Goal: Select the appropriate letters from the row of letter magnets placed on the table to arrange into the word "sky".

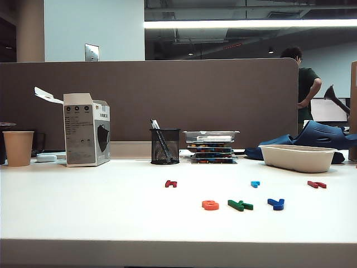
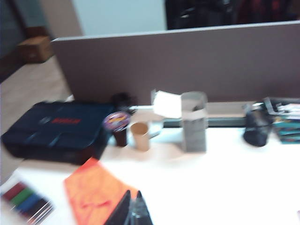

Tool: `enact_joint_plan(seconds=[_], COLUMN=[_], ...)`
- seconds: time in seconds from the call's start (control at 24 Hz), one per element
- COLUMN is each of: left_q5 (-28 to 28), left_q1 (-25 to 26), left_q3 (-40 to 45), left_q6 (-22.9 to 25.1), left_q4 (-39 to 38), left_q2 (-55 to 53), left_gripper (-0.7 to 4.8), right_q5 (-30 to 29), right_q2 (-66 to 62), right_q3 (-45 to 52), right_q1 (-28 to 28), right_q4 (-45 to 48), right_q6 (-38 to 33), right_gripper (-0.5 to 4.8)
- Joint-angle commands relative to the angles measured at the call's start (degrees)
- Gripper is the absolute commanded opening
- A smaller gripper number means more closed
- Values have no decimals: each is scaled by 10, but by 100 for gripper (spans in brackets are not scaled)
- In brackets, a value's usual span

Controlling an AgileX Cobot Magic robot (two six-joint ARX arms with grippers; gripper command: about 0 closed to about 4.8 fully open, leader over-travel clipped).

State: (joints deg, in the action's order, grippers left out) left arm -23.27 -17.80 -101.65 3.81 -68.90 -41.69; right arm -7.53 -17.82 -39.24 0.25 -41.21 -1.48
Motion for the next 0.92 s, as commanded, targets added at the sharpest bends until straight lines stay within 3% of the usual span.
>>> enact_joint_plan(seconds=[0.04, 0.29, 0.46, 0.63, 0.71, 0.92], left_q5=[-12, -9, 78, 157, 219, 249], left_q1=[0, 0, 0, 0, 0, 0], left_q3=[34, 153, 297, 464, 564, 662], left_q6=[-2, -25, -45, -49, -54, -54], left_q4=[-8, -9, 10, 148, 260, 381], left_q2=[56, 161, 254, 359, 403, 415], left_gripper=[-5, -5, -5, -5, -5, -5], right_q5=[12, 12, 14, 10, 9, -1], right_q2=[34, 85, 109, 129, 142, 170], right_q3=[18, 37, 37, 38, 50, 106], right_q1=[0, 0, 0, 0, 1, 1], right_q4=[28, 38, 37, 32, 40, 89], right_q6=[-2, -21, -20, -20, -20, -23], right_gripper=[-9, -9, -9, -9, -9, -9])
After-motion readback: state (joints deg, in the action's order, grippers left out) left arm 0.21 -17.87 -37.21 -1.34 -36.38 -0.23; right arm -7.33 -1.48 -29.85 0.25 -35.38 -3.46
